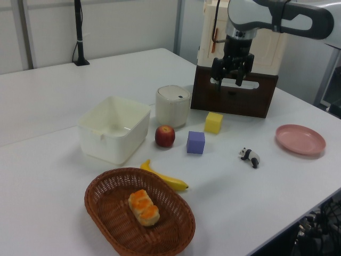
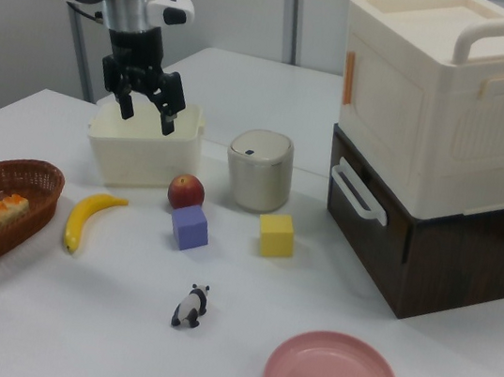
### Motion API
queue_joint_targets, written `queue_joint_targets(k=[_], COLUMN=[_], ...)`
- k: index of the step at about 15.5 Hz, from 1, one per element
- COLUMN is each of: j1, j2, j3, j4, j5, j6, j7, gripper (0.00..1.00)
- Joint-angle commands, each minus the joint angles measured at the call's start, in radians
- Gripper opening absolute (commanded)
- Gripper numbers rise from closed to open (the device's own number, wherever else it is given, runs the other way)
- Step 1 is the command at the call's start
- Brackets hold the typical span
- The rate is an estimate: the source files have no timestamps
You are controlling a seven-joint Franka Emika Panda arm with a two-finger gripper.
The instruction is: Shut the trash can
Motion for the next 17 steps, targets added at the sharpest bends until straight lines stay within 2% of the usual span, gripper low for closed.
queue_joint_targets(k=[1, 4, 17], j1=[-0.035, -0.058, -0.017], j2=[-0.064, -0.061, -0.035], j3=[-0.013, -0.015, -0.018], j4=[0.001, 0.014, 0.013], j5=[0.064, 0.106, 0.104], j6=[-0.096, -0.093, -0.099], j7=[0.006, 0.032, 0.034], gripper=[1.00, 1.00, 1.00])
